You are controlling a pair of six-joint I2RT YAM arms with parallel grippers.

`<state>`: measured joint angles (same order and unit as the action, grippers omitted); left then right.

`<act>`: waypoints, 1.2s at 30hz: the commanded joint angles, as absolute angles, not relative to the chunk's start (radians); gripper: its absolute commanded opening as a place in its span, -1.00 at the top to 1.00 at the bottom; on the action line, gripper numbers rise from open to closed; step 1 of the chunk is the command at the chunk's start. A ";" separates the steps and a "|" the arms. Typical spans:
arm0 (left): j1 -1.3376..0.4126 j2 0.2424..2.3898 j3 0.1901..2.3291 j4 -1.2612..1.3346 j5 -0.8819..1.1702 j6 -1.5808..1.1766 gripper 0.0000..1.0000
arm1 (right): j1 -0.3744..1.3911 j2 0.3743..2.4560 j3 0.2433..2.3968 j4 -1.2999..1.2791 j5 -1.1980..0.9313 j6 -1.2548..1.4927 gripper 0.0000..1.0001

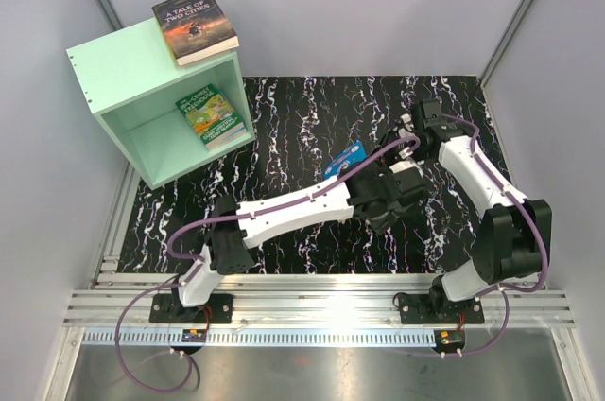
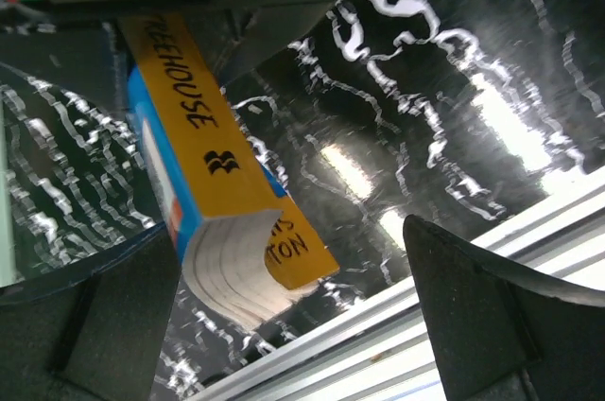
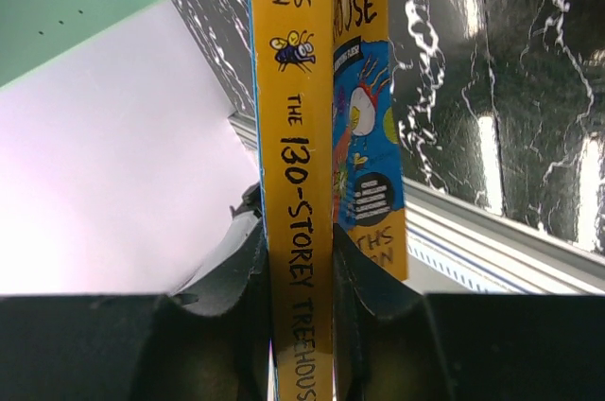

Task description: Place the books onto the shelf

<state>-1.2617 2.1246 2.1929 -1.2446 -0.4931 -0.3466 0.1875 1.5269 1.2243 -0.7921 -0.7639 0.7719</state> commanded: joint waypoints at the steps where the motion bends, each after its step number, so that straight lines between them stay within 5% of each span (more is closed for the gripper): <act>1: -1.264 2.111 2.241 -1.258 -0.606 -0.345 -0.97 | 0.221 1.465 1.229 -0.827 -0.850 0.798 1.00; 6: -1.264 2.091 2.217 -1.259 -0.666 -0.348 -0.83 | 0.224 1.462 1.212 -0.834 -0.848 0.793 1.00; 7: -1.264 2.089 2.214 -1.261 -0.666 -0.350 -0.63 | 0.227 1.462 1.213 -0.838 -0.848 0.793 1.00; 9: -1.264 2.085 2.200 -1.253 -0.664 -0.354 0.18 | 0.232 1.463 1.216 -0.845 -0.845 0.787 1.00; 10: -1.264 2.085 2.197 -1.255 -0.664 -0.356 0.19 | 0.232 1.463 1.216 -0.847 -0.845 0.785 1.00; 11: -1.264 2.083 2.197 -1.253 -0.661 -0.356 0.53 | 0.233 1.462 1.215 -0.851 -0.845 0.785 1.00; 14: -1.264 2.077 2.198 -1.261 -0.660 -0.360 1.00 | 0.233 1.460 1.215 -0.859 -0.839 0.779 1.00; 20: -1.258 2.042 2.213 -1.282 -0.618 -0.371 1.00 | 0.233 1.476 1.236 -0.887 -0.811 0.765 0.96; 22: -1.252 2.008 2.215 -1.293 -0.591 -0.373 1.00 | 0.233 1.491 1.275 -0.900 -0.796 0.755 0.45; 23: -1.246 1.994 2.206 -1.293 -0.562 -0.368 1.00 | 0.233 1.500 1.296 -0.928 -0.769 0.752 -0.50; 24: -1.244 1.962 2.203 -1.305 -0.560 -0.374 1.00 | 0.232 1.515 1.346 -0.946 -0.750 0.740 -0.93; 36: -1.141 1.697 2.098 -1.325 -0.431 -0.403 1.00 | 0.172 1.640 1.644 -1.086 -0.608 0.698 -1.00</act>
